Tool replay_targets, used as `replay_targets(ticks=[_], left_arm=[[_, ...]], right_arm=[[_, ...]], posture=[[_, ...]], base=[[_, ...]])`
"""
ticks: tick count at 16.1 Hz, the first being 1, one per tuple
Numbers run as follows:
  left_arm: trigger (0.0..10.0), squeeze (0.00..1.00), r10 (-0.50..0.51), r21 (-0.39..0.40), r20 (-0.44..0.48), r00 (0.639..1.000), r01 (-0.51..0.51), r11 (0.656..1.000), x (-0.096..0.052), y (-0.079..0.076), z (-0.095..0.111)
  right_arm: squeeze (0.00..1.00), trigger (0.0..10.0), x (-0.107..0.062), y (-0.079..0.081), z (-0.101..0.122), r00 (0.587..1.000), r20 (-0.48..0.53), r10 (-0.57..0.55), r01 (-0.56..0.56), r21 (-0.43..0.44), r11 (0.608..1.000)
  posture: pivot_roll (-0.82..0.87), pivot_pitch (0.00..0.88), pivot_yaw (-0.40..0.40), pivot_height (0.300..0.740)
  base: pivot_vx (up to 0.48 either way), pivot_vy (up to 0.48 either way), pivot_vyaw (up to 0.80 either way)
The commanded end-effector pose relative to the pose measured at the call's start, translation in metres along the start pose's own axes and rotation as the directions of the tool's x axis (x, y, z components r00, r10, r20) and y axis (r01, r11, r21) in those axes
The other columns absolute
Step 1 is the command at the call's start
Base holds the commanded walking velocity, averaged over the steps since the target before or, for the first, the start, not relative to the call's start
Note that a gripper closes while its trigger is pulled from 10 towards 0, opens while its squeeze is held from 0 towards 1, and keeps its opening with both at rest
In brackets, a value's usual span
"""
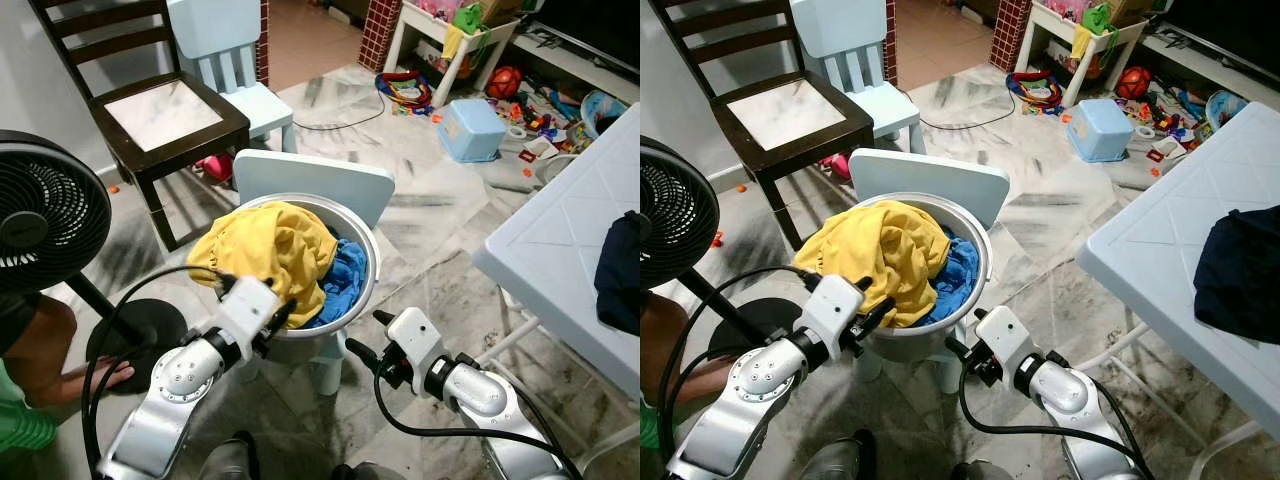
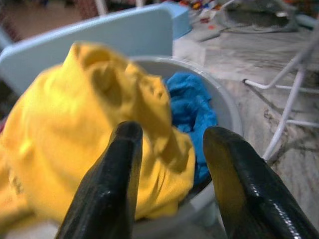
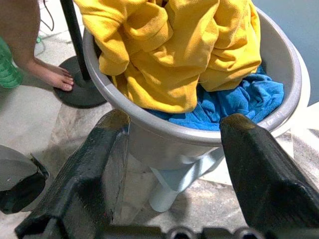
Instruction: Hang hanger
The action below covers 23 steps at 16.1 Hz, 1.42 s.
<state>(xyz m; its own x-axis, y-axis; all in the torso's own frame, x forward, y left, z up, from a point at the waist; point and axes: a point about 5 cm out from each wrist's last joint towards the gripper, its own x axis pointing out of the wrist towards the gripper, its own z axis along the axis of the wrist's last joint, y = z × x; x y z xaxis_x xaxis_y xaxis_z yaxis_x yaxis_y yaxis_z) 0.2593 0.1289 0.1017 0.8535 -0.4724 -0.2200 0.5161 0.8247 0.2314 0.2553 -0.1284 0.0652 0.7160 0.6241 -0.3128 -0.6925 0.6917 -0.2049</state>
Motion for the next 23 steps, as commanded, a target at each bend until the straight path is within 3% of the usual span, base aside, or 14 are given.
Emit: replay_targets(ticks=[1, 3, 6, 7, 9, 12, 22, 23], left_arm=[[10.0, 1.0, 0.1, -0.063, -0.049, 0.994, -0.103, 0.993, -0.006, 0.004, -0.006], [10.0, 1.0, 0.164, -0.091, -0.088, 0.982, -0.172, 0.981, -0.01, 0.005, -0.01], [10.0, 1.0, 0.339, -0.084, -0.095, 0.936, -0.347, 0.934, -0.034, 0.011, -0.007], [10.0, 1.0, 0.41, -0.051, -0.14, 0.901, -0.42, 0.906, -0.045, 0.019, -0.019], [10.0, 1.0, 0.429, -0.046, -0.18, 0.885, -0.443, 0.895, -0.049, 0.025, -0.03], [10.0, 1.0, 0.454, -0.087, -0.198, 0.869, -0.477, 0.874, -0.039, 0.036, -0.037], [10.0, 1.0, 0.42, -0.127, -0.159, 0.894, -0.44, 0.889, 0.02, 0.049, -0.041], [10.0, 0.0, 0.414, -0.135, -0.153, 0.897, -0.434, 0.891, 0.029, 0.048, -0.041]], right_arm=[[0.0, 10.0, -0.001, -0.002, 0.001, 1.0, -0.004, -0.008, 0.008, -0.003, 1.0], [0.0, 10.0, 0.0, -0.002, 0.001, 1.0, -0.004, -0.008, 0.008, -0.003, 1.0], [0.0, 10.0, -0.003, -0.003, 0.0, 1.0, -0.006, -0.011, 0.011, -0.004, 1.0], [0.0, 10.0, -0.004, -0.003, -0.001, 1.0, -0.007, -0.012, 0.012, -0.002, 1.0], [0.0, 10.0, -0.005, -0.003, -0.001, 1.0, -0.005, -0.012, 0.012, 0.0, 1.0], [0.0, 10.0, -0.002, -0.003, 0.003, 1.0, 0.01, -0.007, 0.007, -0.007, 1.0], [0.0, 10.0, -0.011, -0.01, 0.008, 0.998, 0.032, -0.062, 0.063, -0.033, 0.997], [0.0, 10.0, -0.012, -0.011, 0.009, 0.997, 0.035, -0.068, 0.069, -0.038, 0.997]], posture=[[0.06, 0.157, -0.112, 0.74], [0.06, 0.159, -0.109, 0.74], [0.06, 0.163, -0.105, 0.74], [0.06, 0.165, -0.104, 0.74], [0.06, 0.167, -0.107, 0.74], [0.05, 0.162, -0.11, 0.74], [-0.03, 0.156, -0.101, 0.74], [-0.04, 0.153, -0.101, 0.74]], base=[[0.0, 0.0, 0.0], [0.0, 0.0, 0.0], [0.0, 0.0, 0.0], [0.0, 0.0, 0.0], [0.0, 0.0, 0.0], [0.0, 0.0, 0.0], [0.0, 0.0, 0.0], [0.0, 0.0, 0.0]])
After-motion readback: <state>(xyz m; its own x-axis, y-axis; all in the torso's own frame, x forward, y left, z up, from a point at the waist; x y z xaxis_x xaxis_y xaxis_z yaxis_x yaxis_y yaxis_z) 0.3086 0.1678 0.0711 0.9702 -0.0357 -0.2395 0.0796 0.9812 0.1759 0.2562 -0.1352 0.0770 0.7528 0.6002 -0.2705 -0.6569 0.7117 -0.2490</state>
